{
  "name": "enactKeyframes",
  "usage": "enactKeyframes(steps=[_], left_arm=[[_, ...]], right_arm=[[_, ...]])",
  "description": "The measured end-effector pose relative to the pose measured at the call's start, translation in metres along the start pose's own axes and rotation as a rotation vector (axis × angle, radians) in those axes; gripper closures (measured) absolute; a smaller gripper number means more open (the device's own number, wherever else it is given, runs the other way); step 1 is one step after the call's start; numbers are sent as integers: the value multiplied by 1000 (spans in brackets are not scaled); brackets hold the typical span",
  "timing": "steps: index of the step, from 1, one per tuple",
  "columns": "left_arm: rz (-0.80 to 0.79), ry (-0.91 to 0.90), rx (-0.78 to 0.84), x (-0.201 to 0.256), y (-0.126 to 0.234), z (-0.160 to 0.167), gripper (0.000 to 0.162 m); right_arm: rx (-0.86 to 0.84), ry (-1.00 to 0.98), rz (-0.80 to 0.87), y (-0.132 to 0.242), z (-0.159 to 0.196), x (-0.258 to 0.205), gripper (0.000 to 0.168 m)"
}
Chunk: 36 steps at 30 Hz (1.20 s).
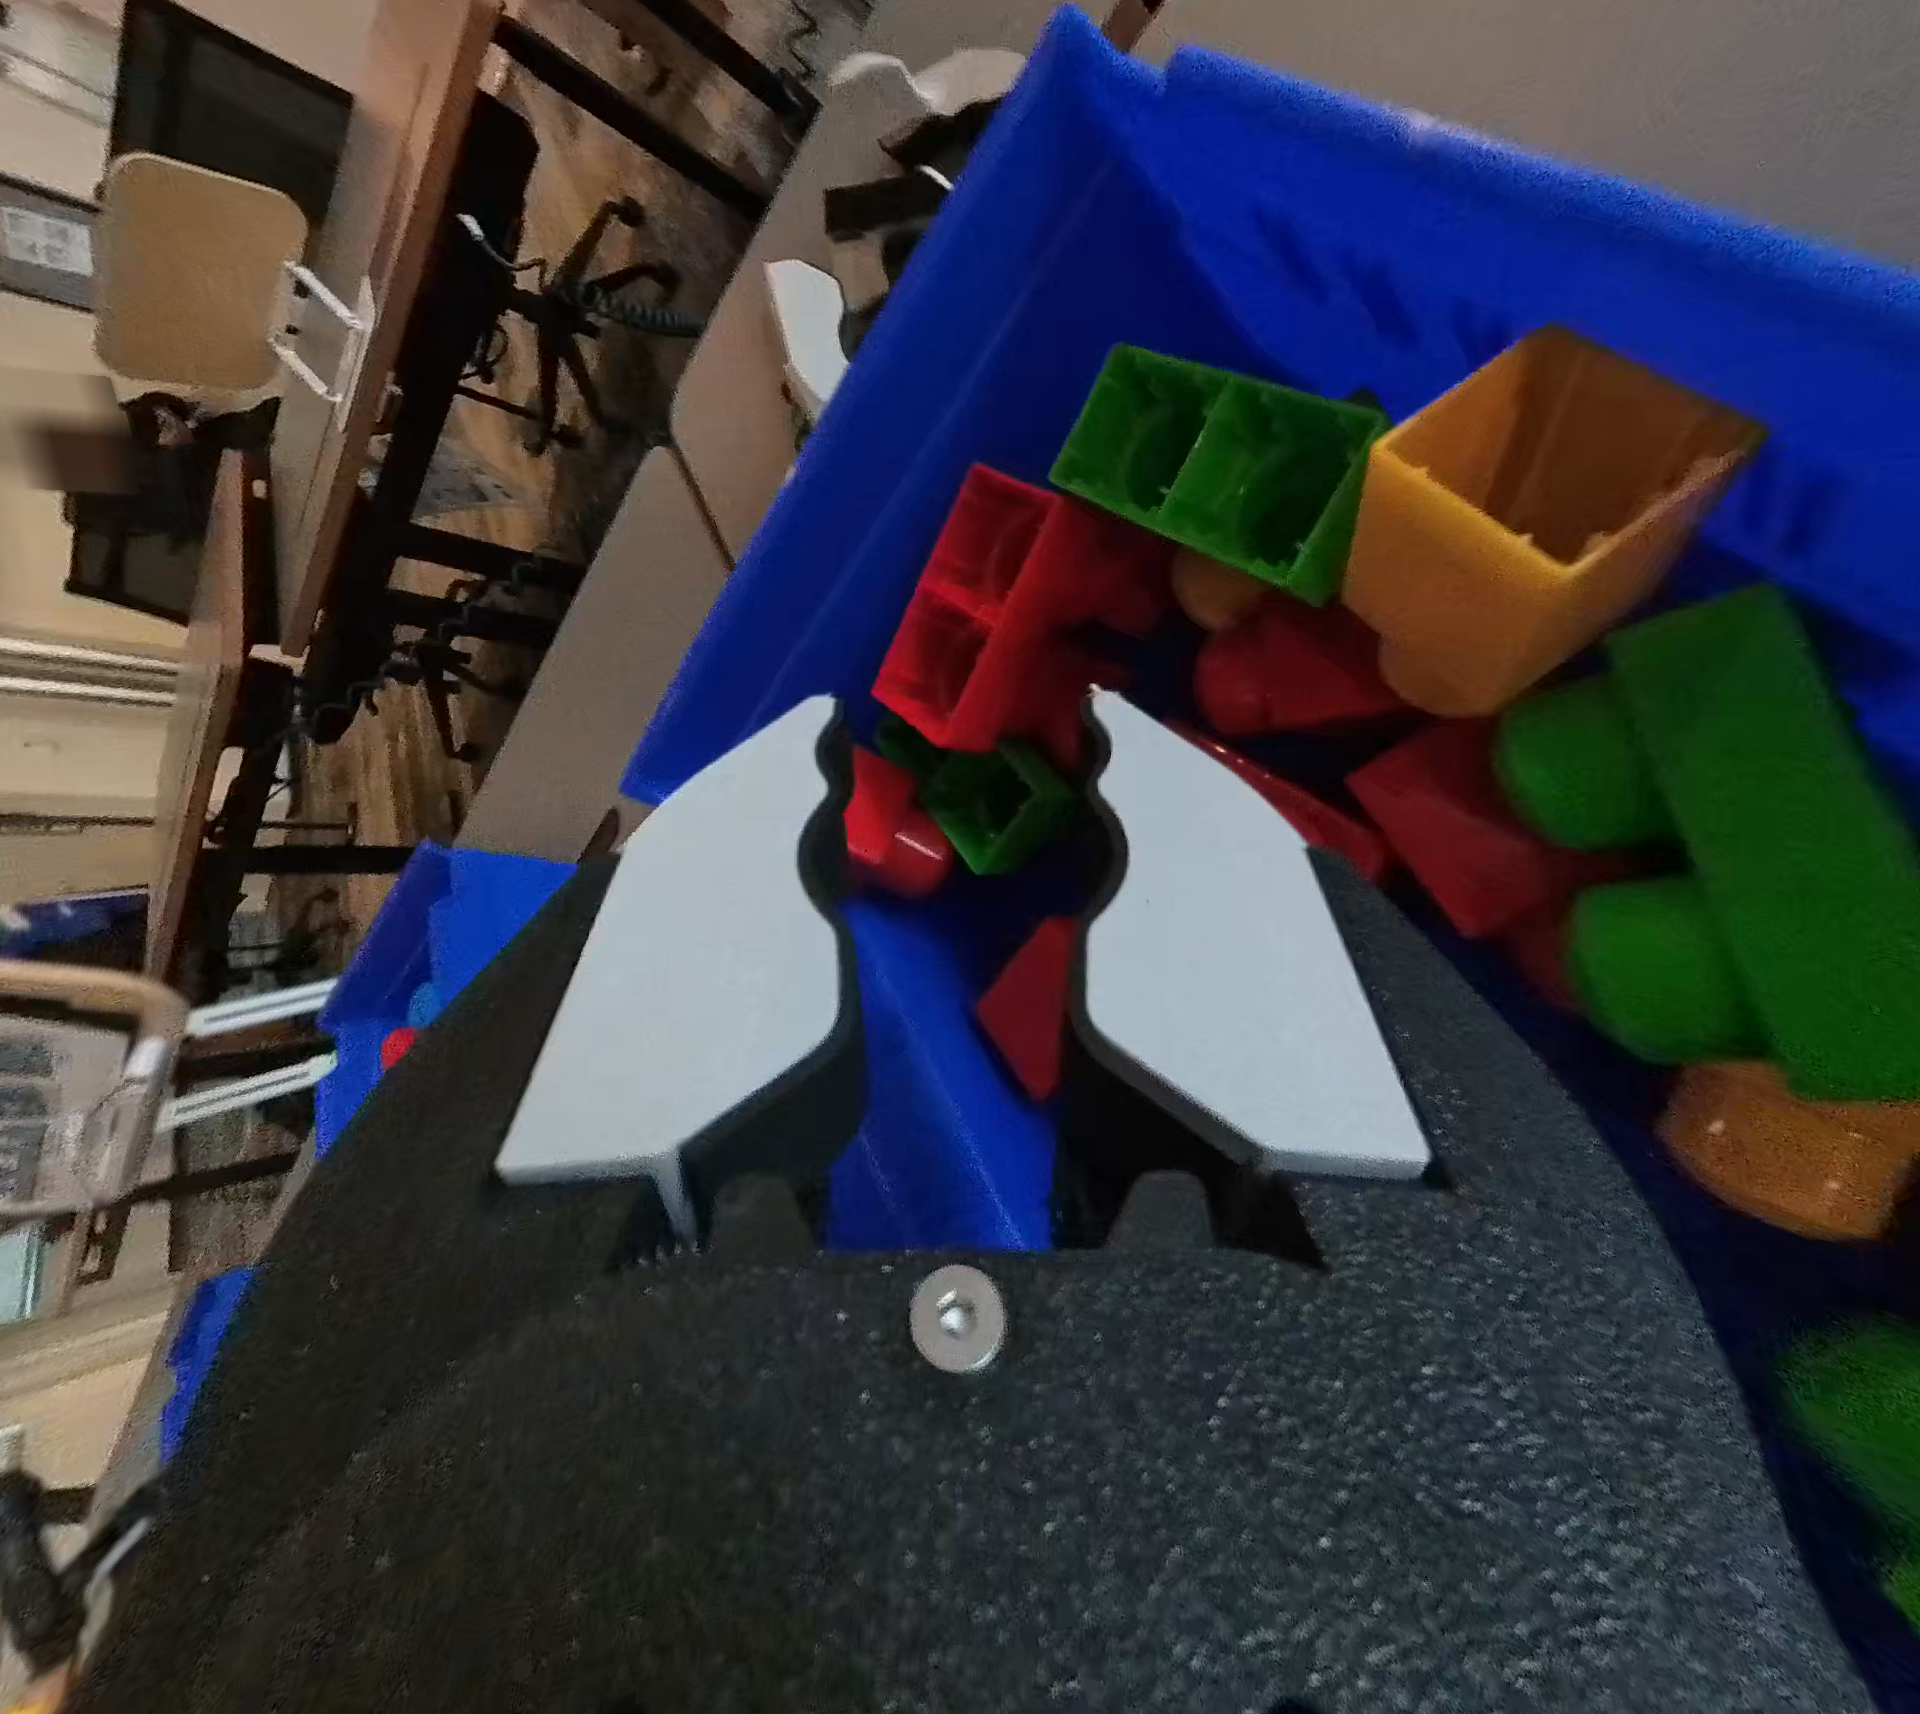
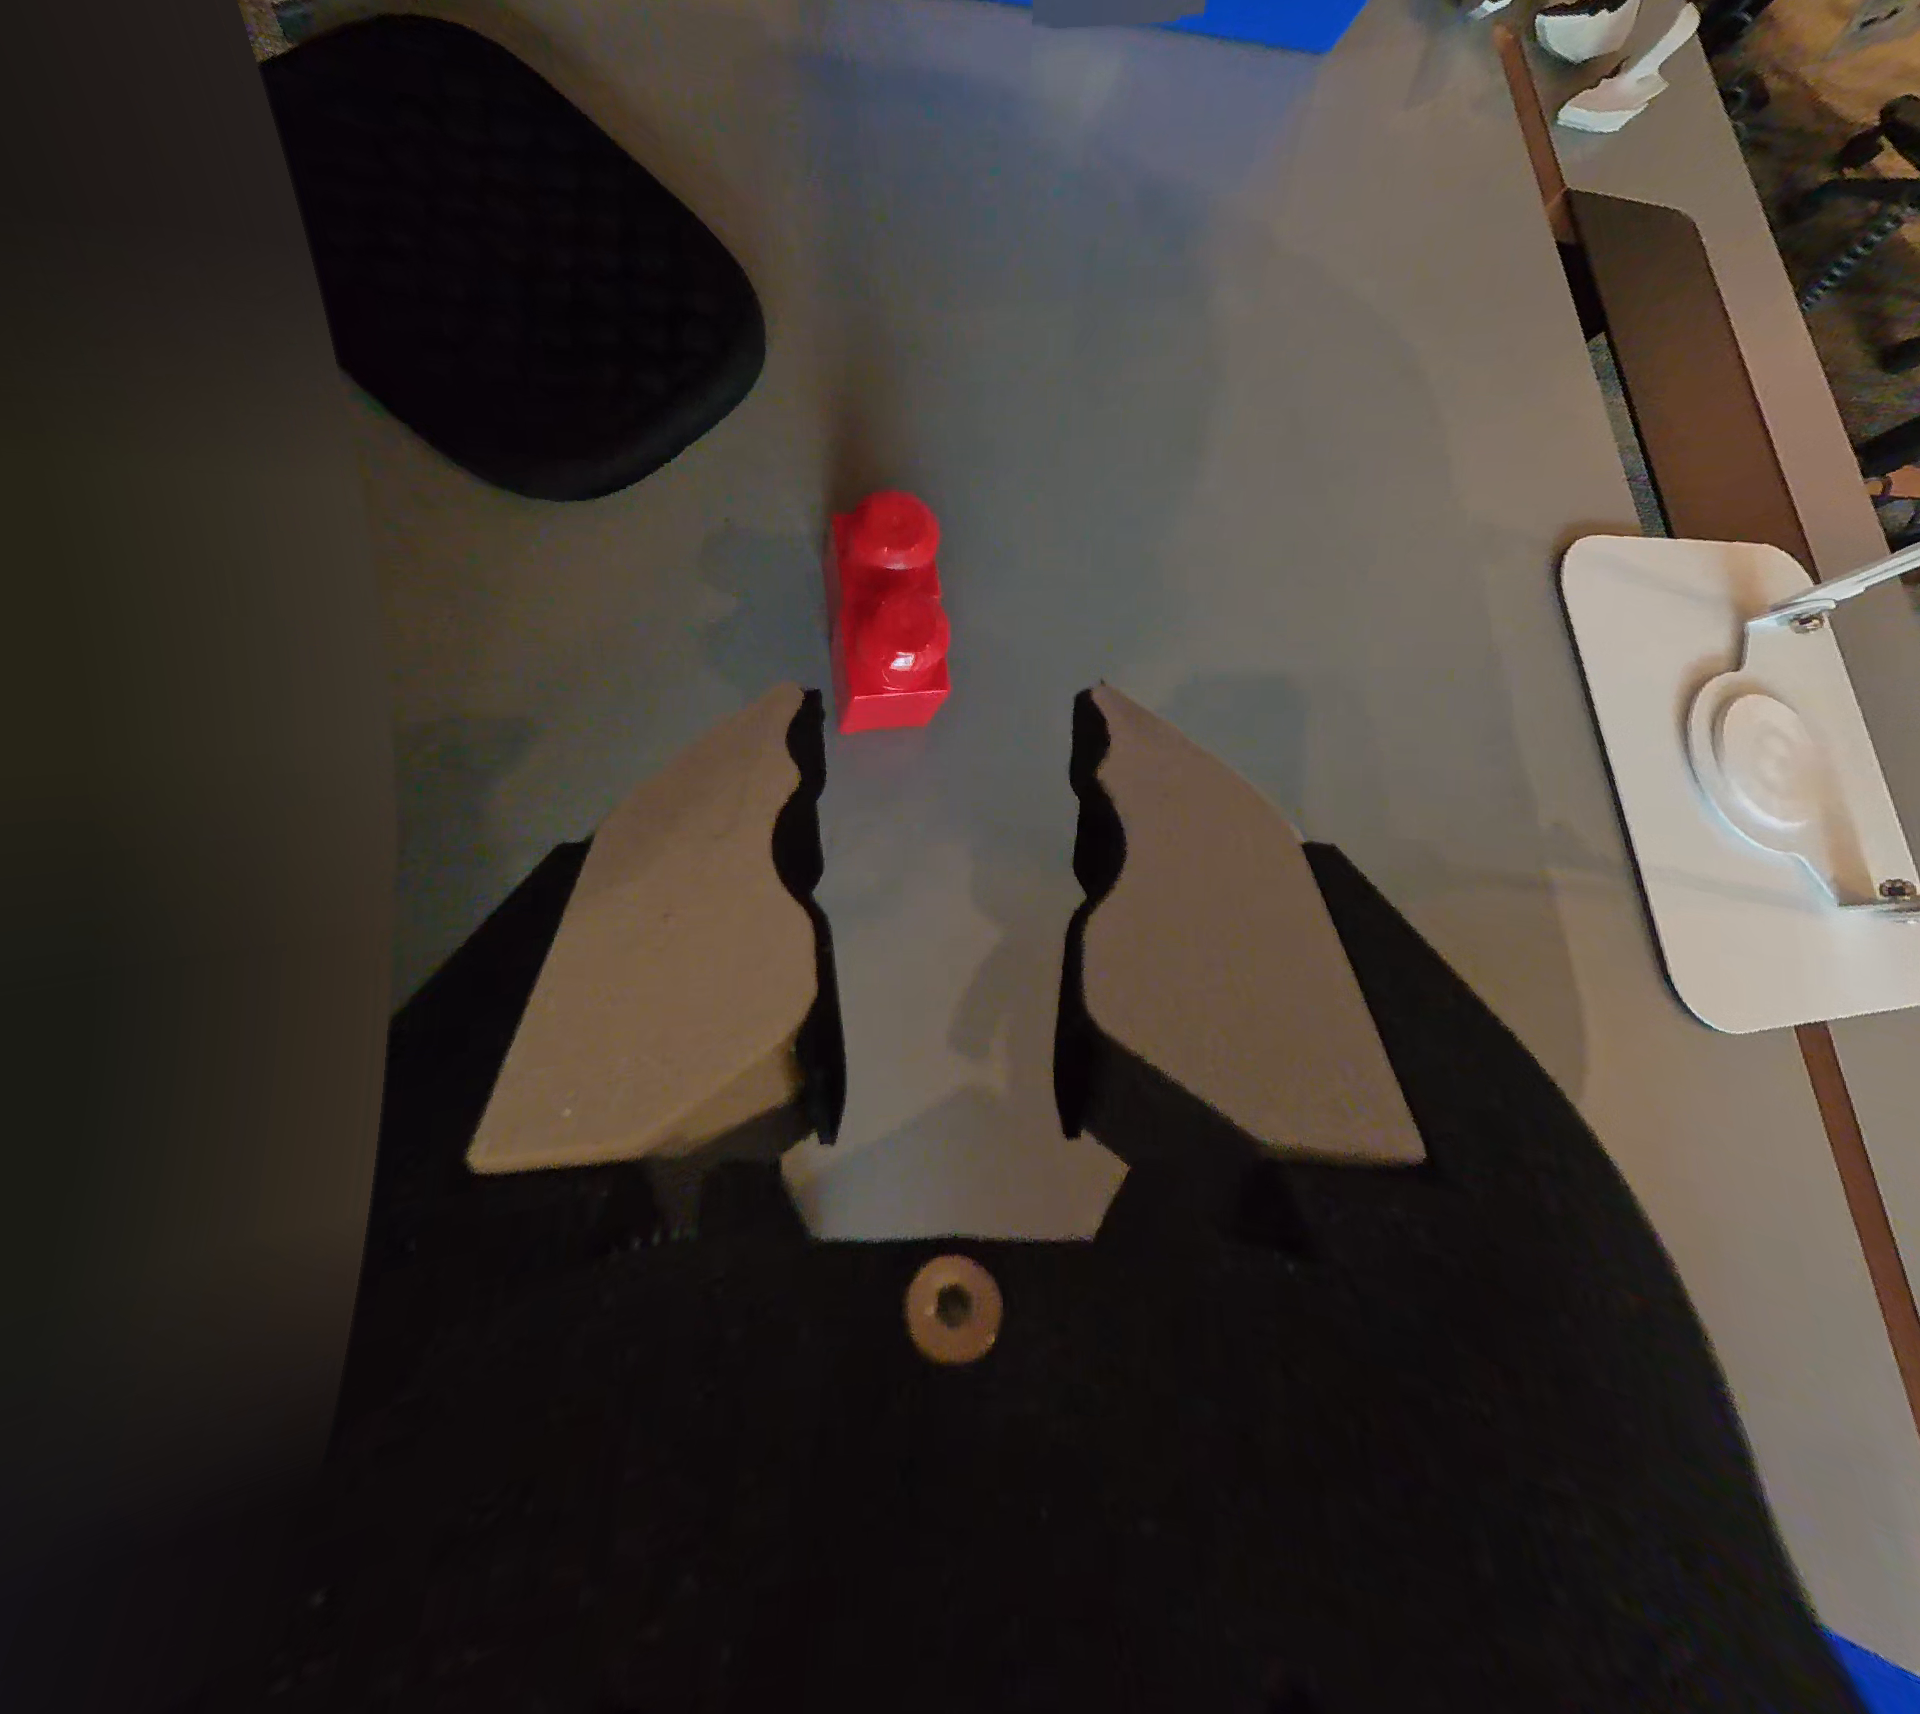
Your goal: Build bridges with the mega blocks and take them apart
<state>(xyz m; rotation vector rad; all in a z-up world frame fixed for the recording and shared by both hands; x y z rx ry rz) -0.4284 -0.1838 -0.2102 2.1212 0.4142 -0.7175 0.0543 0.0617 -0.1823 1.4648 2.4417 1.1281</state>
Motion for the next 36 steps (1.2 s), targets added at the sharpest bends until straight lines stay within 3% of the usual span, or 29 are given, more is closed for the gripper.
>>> enactKeyframes(steps=[9, 12, 16, 20, 27, 31, 36], left_arm=[[65, -126, -107, -2, -51, 17, 129], [65, -170, -138, 0, -57, 22, 147], [87, -157, -160, 5, -54, 23, 161], [89, -11, -68, 1, -31, 14, 160], [151, 131, 283, 29, 46, -49, 161], [216, 45, 484, 73, 88, -100, 161], [329, -80, 614, 140, 124, -155, 161]], right_arm=[[-19, -20, 11, 0, 5, 3, 123], [-23, -25, 15, 0, 7, 3, 122], [-28, -28, 17, 0, 8, 3, 122], [-27, -20, 5, -2, 7, 1, 122], [7, 28, -33, -11, -4, -6, 123], [71, 89, -37, -13, -21, -7, 123], [171, 182, 9, -16, -51, -2, 122]])
Point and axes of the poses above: each gripper's, where its closed fingertips meet, y back along the fingers, z out of its underside, x = y × z across the jaws, the point moved 6 cm from there along y, back along the fingers, and after that the axes turned 5 degrees about z, right-handed, at the moved point
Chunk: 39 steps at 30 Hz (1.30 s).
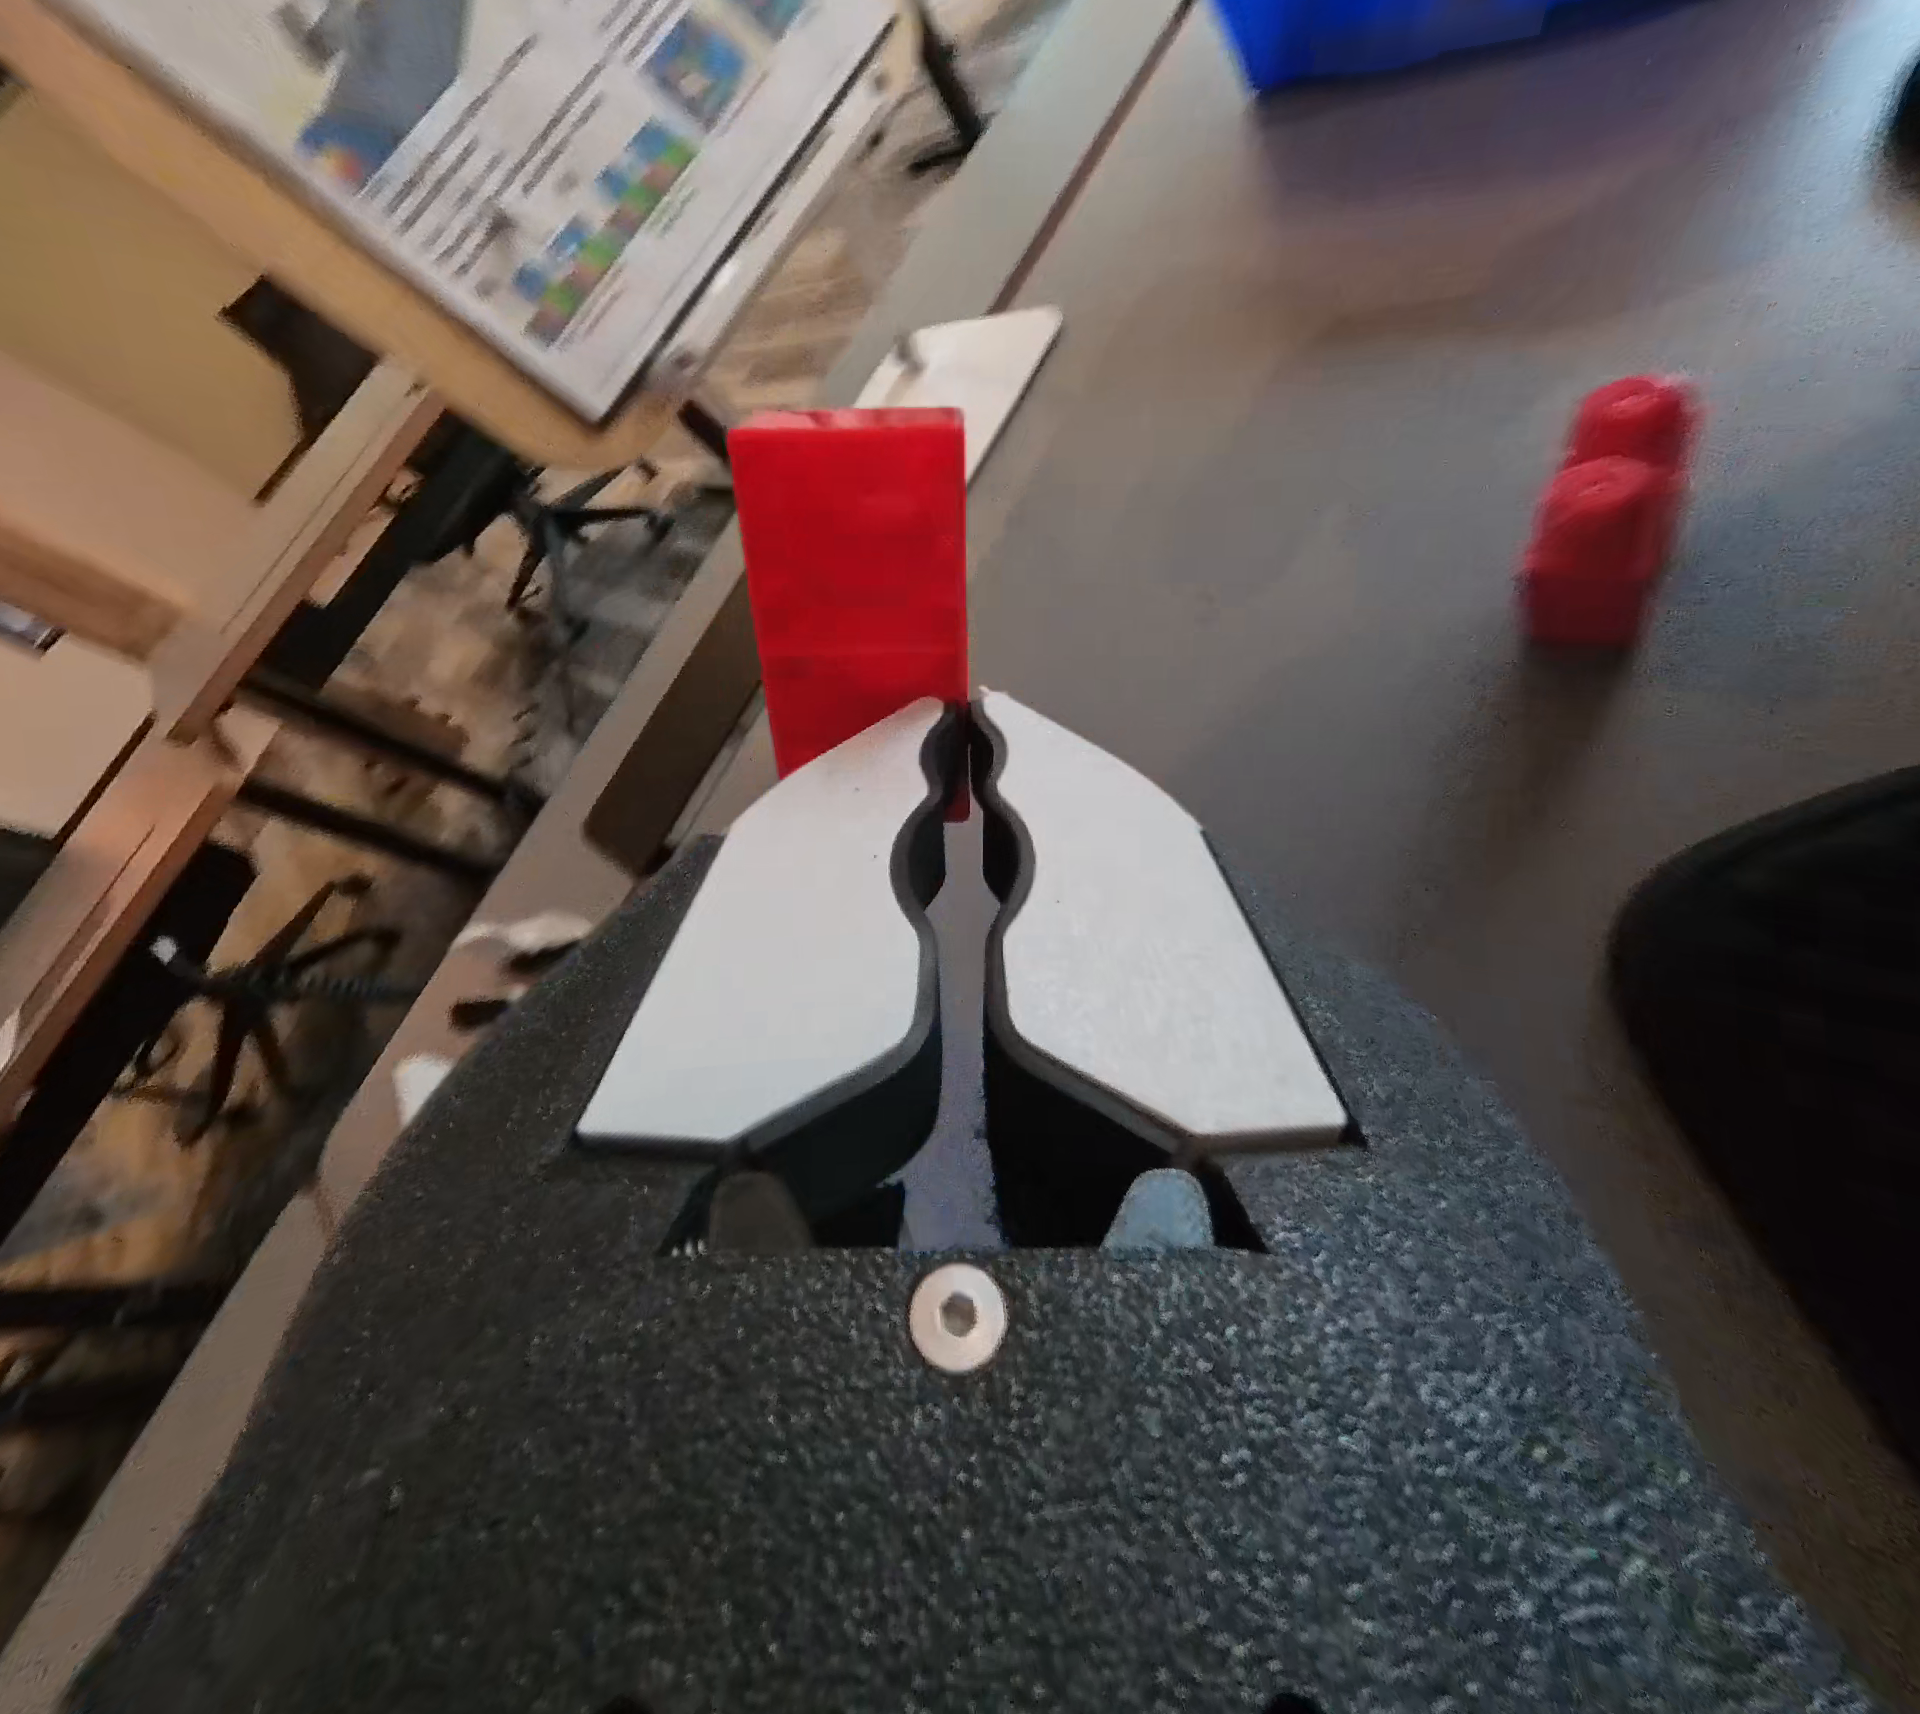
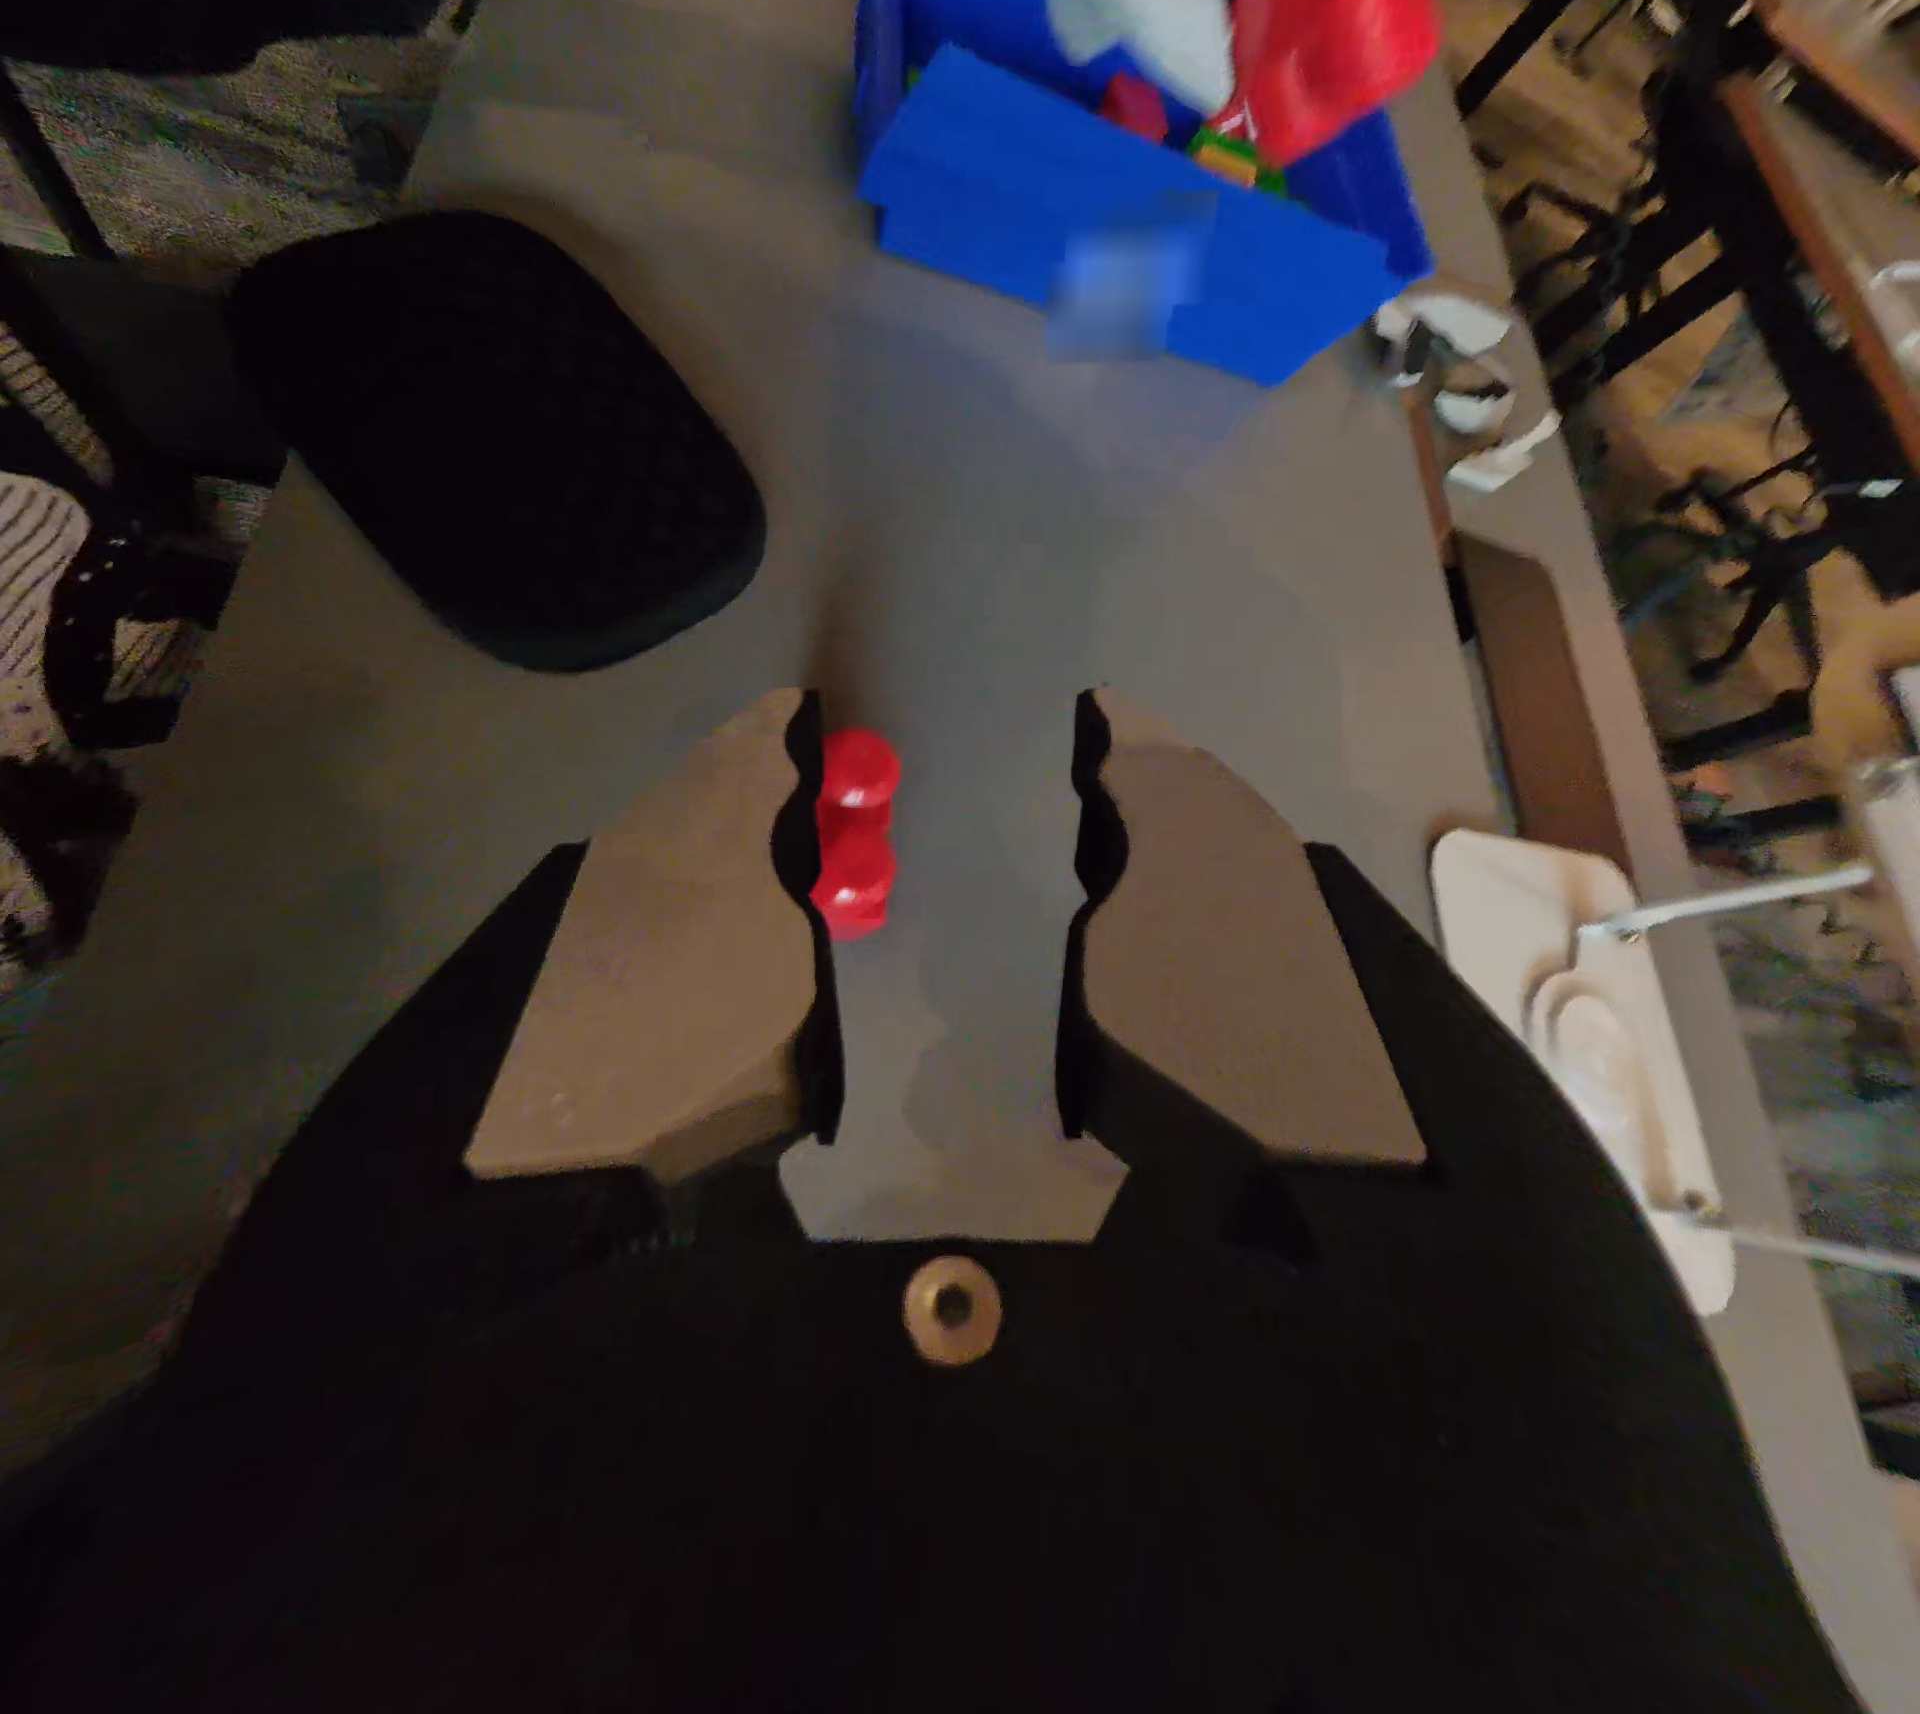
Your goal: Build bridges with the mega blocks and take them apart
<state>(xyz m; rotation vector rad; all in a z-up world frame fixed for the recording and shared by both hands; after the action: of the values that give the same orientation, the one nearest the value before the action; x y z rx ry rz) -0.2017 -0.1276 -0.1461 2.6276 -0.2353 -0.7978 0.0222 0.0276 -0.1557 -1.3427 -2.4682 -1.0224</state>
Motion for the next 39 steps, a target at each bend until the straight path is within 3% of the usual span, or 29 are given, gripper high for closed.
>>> enactKeyframes(steps=[9, 14, 16, 19, 21, 23, 27, 31, 35, 39], left_arm=[[282, -109, 49, 91, -45, -57, 161], [344, -148, 43, 110, -56, -64, 161], [363, -153, 47, 113, -58, -65, 161], [342, -187, 59, 114, -59, -66, 159], [276, -199, 113, 111, -58, -68, 152], [213, -175, 178, 107, -54, -71, 133], [83, -129, 334, 100, -48, -70, 109], [-7, -169, 461, 106, -49, -73, 105], [-35, -227, 477, 113, -56, -77, 106], [-27, -234, 495, 115, -58, -77, 117]], right_arm=[[88, 141, 68, -18, -36, 14, 117], [60, 206, 15, -26, -34, 2, 118], [47, 220, 34, -28, -32, 1, 131], [56, 185, 46, -27, -29, 1, 133], [92, 92, 59, -23, -28, 6, 134], [144, -80, 37, -18, -24, 13, 134], [318, -535, -145, -9, -16, 26, 134], [437, -885, -350, -11, -5, 31, 134], [460, -1006, -447, -21, 2, 25, 134], [471, -1055, -500, -24, 3, 21, 134]])
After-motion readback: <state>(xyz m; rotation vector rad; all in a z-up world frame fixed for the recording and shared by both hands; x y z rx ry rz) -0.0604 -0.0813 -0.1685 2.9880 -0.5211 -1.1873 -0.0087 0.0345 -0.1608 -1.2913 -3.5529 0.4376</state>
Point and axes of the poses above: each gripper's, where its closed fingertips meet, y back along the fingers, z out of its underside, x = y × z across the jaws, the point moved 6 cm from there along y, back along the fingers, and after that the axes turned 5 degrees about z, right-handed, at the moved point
